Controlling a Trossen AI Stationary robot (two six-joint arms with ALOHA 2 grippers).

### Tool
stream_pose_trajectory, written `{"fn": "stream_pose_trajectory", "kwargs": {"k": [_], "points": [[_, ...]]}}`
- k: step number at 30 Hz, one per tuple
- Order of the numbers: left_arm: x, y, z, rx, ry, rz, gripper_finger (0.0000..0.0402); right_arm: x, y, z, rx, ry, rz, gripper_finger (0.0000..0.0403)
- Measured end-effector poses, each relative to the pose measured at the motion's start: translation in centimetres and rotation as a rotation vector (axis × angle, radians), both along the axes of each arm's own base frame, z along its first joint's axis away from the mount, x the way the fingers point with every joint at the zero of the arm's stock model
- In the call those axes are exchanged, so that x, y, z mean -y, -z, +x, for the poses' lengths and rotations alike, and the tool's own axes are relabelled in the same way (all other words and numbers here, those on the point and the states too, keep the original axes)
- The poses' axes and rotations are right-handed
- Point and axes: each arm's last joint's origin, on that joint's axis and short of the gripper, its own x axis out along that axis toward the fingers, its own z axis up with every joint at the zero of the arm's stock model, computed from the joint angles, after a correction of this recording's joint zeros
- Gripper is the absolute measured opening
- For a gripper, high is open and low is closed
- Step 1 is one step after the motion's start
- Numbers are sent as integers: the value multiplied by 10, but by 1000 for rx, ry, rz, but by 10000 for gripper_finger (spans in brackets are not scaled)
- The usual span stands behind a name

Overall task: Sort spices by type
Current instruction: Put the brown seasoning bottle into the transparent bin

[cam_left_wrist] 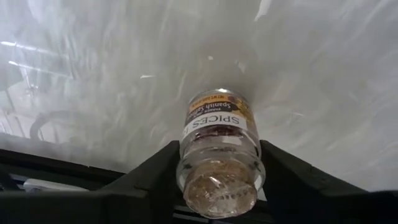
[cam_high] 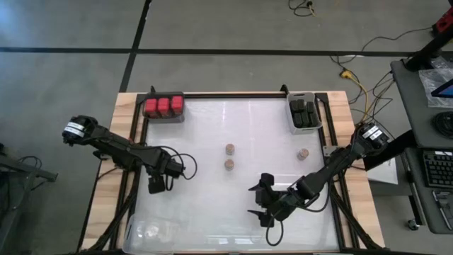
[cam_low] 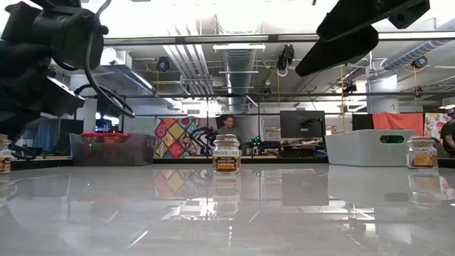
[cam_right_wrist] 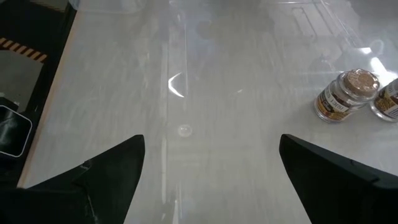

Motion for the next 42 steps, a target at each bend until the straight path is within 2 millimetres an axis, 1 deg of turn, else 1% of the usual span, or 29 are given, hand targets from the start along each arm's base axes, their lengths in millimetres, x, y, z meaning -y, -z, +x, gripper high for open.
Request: {"fn": "stream_pose_trajectory", "kwargs": {"k": [2,6,9,12,16,19,22,24,27,29,31,34,38,42], "points": [[0,-1,1,6,13,-6,160,0,0,0,0,0,0,364],[1,-3,3,18,22,-10,159,0,0,0,-1,0,-1,364],[3,-10,8,43,23,-16,159,1,0,-1,-10,-1,-8,364],[11,-27,18,98,44,-32,159,2,-2,-3,-21,-1,-16,364],[28,-61,31,191,102,-64,159,5,-4,-3,-16,0,-31,364],[49,-90,35,273,186,-103,159,7,-4,-2,-15,9,-33,364],[76,-114,31,319,292,-134,159,10,-4,0,-17,19,-34,364],[95,-126,27,334,369,-153,159,13,-4,1,-16,27,-34,364],[129,-137,20,342,489,-183,159,16,-4,3,-18,40,-36,364],[152,-139,14,343,587,-175,159,18,-4,4,-17,47,-36,364],[175,-138,9,359,680,-131,159,20,-4,5,-18,53,-36,364],[205,-131,4,340,788,-50,159,21,-4,6,-19,58,-37,364],[235,-118,11,252,848,4,159,24,-4,5,-36,74,-33,364],[262,-105,24,232,990,-2,159,25,-6,3,-41,98,-11,364]]}}
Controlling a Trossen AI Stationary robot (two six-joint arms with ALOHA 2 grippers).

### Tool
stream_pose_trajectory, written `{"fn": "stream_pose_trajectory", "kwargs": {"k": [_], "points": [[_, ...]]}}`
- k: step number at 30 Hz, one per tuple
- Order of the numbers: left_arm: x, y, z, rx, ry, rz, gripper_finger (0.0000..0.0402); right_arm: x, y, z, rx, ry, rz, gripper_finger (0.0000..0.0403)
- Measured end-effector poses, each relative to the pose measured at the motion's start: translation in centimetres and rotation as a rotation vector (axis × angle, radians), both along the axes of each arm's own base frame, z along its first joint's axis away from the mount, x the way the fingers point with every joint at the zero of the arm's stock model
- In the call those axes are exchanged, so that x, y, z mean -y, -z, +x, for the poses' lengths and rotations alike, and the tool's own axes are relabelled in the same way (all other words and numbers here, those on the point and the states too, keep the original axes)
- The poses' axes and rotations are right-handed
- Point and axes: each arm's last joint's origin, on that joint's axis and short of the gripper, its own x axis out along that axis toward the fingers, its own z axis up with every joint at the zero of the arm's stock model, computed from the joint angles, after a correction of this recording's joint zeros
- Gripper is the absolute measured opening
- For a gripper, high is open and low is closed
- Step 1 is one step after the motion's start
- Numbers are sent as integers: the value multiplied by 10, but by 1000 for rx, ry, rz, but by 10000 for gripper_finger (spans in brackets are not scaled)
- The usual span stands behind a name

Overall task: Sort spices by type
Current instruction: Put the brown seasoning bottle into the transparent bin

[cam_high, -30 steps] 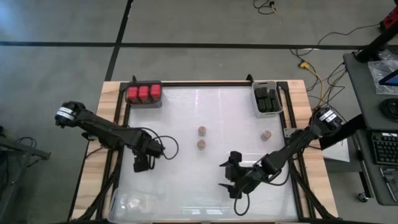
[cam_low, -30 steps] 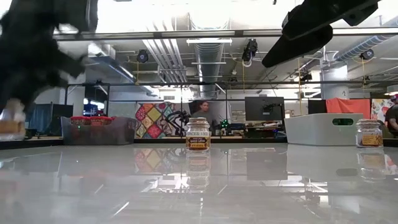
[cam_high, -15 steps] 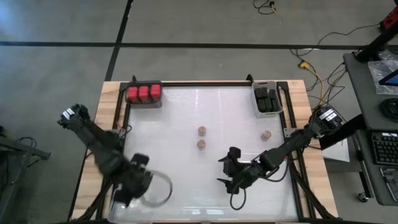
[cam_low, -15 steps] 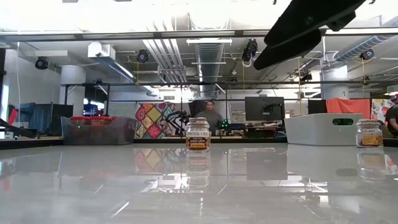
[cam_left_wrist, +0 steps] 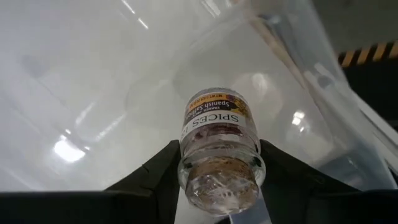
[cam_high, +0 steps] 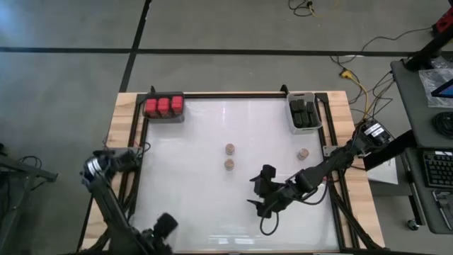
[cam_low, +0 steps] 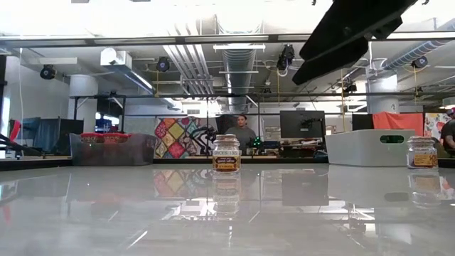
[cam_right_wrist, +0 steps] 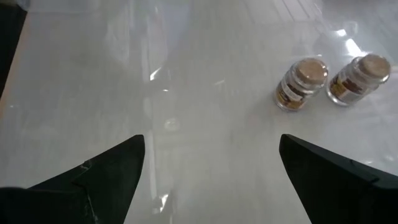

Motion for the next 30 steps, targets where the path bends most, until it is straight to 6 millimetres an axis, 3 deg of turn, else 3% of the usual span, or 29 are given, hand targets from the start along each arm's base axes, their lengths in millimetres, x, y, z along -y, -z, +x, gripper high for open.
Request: {"fn": "stream_pose_trajectory", "kwargs": {"k": [7,17,30], "points": [[16,26,9,-81,157,106,159,-2,6,1,-6,47,47,364],[7,60,1,-195,344,175,159,-18,10,-6,-14,23,75,364],[4,80,0,-203,497,152,159,-20,10,-7,-12,33,93,364]]}}
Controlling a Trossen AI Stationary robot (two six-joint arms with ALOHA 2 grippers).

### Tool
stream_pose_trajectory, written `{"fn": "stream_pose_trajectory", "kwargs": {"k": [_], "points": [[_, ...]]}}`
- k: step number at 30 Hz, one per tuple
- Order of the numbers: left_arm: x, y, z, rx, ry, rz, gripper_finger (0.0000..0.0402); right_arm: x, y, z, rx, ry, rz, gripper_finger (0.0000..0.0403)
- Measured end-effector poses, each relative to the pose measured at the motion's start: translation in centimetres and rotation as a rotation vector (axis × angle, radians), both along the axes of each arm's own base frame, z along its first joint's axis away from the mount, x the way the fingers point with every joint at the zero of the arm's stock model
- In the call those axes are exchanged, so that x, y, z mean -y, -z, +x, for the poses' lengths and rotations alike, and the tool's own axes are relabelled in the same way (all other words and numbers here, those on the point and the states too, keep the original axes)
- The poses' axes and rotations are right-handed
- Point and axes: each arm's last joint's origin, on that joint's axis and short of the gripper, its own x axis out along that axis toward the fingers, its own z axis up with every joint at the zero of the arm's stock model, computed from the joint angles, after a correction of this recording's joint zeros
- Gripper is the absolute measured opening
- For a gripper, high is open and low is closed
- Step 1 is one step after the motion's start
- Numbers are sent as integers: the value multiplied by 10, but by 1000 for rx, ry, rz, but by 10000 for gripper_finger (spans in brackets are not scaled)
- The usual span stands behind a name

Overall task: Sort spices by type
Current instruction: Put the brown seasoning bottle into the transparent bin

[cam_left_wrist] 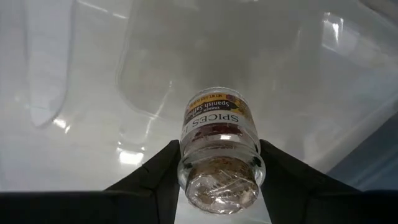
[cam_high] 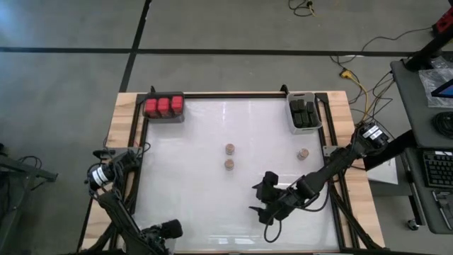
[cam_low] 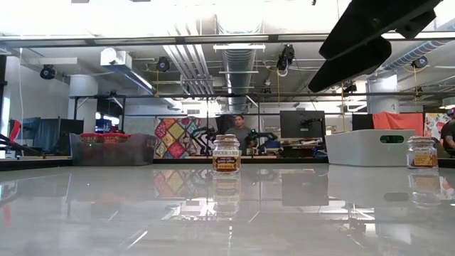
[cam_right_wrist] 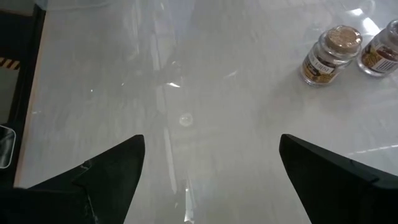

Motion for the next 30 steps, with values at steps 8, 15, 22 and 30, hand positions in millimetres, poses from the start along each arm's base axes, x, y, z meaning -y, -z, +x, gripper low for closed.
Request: {"fn": "stream_pose_trajectory", "kwargs": {"k": [8,15,22,30], "points": [[1,-1,2,24,173,-18,159,0,0,0,0,0,0,364],[4,0,4,31,251,-41,159,0,0,0,2,18,19,364],[0,7,3,11,330,-21,173,0,0,0,2,18,19,364],[-4,14,0,-15,357,4,181,0,0,0,2,25,28,364]]}}
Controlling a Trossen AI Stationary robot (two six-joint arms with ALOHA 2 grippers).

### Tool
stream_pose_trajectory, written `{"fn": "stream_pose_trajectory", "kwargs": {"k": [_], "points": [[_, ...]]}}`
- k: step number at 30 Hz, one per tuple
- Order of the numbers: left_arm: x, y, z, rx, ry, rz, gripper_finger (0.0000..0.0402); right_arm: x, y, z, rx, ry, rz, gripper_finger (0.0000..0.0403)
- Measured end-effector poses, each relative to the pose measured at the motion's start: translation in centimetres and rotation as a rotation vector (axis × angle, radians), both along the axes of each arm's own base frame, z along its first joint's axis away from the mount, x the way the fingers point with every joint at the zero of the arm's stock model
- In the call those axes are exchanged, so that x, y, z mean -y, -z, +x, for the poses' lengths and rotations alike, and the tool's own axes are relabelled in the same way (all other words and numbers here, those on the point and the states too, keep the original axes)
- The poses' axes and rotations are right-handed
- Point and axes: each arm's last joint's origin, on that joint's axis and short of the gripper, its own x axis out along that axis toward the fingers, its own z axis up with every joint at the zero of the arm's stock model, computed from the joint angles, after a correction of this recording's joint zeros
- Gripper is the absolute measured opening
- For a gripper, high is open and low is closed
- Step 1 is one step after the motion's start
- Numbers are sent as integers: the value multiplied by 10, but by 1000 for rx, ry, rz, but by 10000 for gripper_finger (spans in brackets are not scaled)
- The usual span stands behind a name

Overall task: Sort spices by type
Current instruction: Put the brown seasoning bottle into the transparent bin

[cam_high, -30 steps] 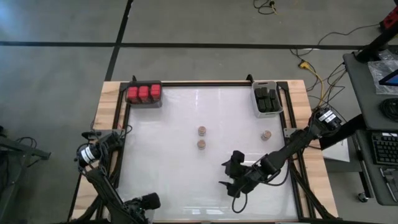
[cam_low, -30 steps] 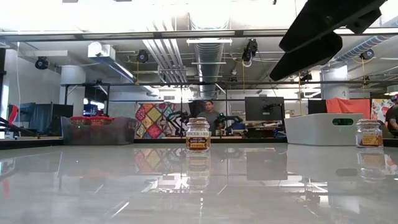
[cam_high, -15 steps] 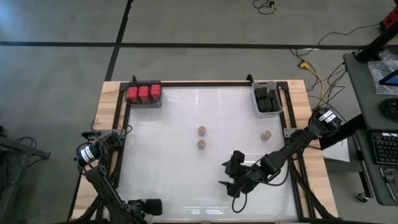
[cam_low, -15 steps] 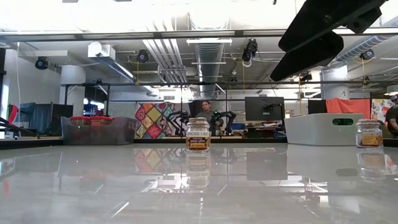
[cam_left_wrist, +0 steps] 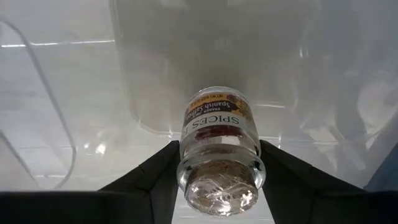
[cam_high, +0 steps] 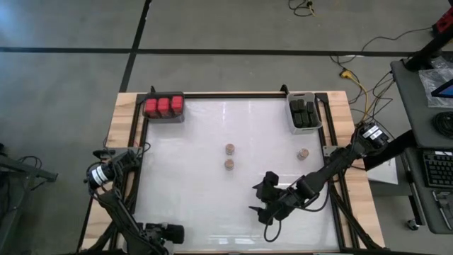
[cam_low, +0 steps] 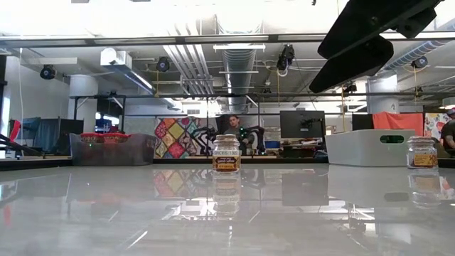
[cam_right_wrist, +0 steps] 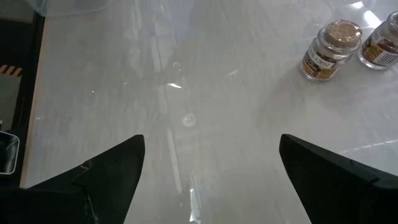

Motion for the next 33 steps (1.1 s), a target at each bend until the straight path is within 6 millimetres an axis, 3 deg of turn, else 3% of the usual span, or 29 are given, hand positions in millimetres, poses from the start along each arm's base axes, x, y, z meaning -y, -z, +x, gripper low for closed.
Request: {"fn": "stream_pose_trajectory", "kwargs": {"k": [20,33], "points": [[5,-5,0,68,-329,-54,251,0,0,0,1,3,3,364],[2,-34,-3,178,-636,-166,263,0,-1,1,8,5,10,364]]}}
